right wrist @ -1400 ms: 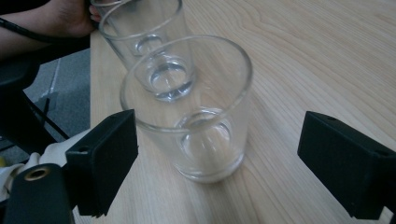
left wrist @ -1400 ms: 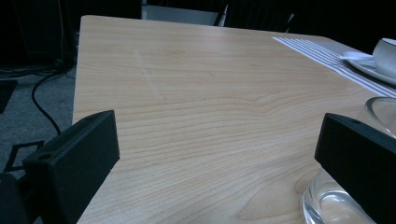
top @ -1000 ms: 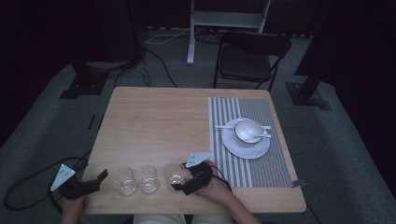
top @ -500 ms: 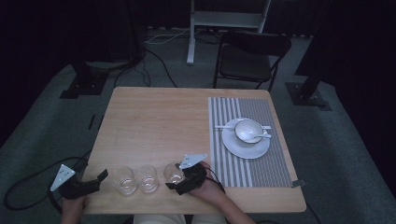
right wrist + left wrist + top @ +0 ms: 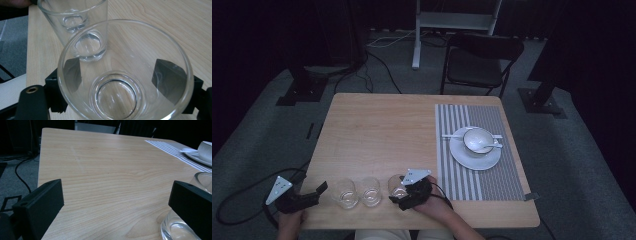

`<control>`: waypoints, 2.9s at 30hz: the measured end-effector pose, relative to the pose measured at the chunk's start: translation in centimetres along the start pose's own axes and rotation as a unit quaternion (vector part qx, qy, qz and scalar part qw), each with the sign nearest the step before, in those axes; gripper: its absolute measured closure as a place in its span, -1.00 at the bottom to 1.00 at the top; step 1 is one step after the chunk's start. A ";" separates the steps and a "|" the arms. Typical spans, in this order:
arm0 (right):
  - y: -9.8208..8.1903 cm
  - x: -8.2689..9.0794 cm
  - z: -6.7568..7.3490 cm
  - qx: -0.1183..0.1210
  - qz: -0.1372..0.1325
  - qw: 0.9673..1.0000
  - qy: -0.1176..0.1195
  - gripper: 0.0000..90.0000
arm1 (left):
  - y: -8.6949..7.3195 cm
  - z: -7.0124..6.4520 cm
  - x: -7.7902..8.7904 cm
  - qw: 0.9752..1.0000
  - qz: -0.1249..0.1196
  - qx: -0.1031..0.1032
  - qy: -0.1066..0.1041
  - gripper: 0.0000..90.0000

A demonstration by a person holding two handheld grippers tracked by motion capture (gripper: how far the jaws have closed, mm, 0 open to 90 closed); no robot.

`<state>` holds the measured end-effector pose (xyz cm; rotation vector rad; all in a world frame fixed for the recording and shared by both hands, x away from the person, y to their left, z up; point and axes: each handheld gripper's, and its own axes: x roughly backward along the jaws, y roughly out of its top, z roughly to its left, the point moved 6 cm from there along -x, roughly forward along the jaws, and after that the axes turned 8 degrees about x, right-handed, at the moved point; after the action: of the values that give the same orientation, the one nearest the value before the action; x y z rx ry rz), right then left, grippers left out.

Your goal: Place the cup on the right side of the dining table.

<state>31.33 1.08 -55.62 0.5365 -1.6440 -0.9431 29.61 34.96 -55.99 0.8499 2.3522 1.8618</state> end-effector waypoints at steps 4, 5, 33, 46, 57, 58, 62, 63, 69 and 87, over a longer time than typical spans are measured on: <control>0.2 0.2 0.0 -0.001 0.002 1.000 -0.006 -0.57 | 0.0 0.0 0.0 1.000 0.000 0.000 0.000 -0.99; 0.2 0.2 0.0 -0.001 0.002 1.000 -0.006 -0.57 | 0.0 0.0 0.0 1.000 0.000 0.000 0.000 -0.99; 6.3 6.8 -5.9 -0.016 -0.058 0.997 -0.039 -0.57 | 0.0 0.0 0.0 1.000 0.002 0.002 0.000 -0.99; 8.9 11.0 -13.2 -0.055 -0.094 0.988 -0.106 -0.57 | 0.0 0.1 0.0 1.000 0.000 0.005 -0.001 -0.99; 7.9 13.4 -20.0 -0.105 -0.075 0.978 -0.163 -0.57 | 0.0 0.1 0.0 1.000 0.001 0.009 0.002 -1.00; 7.7 13.5 -20.6 -0.112 -0.072 0.977 -0.167 -0.57 | 0.0 0.1 0.0 1.000 0.001 0.009 0.002 -0.99; 6.5 13.6 -23.2 -0.137 -0.055 0.971 -0.188 -0.57 | 0.0 0.2 0.0 1.000 0.001 0.010 0.003 -0.99; 6.2 13.6 -23.8 -0.143 -0.053 0.969 -0.193 -0.57 | 0.0 0.2 0.0 1.000 0.001 0.011 0.002 -0.99; 4.3 13.4 -27.7 -0.187 -0.030 0.955 -0.228 -0.57 | 0.0 0.2 0.0 1.000 0.002 0.011 0.001 -0.99; -2.3 9.9 -35.1 -0.308 0.093 0.902 -0.289 -0.57 | 0.0 0.2 0.1 1.000 0.004 0.013 0.003 -0.99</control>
<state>61.56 -18.45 -49.19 -0.3679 -1.7284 -1.4849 29.63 35.18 -56.06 0.8589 2.3844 1.8436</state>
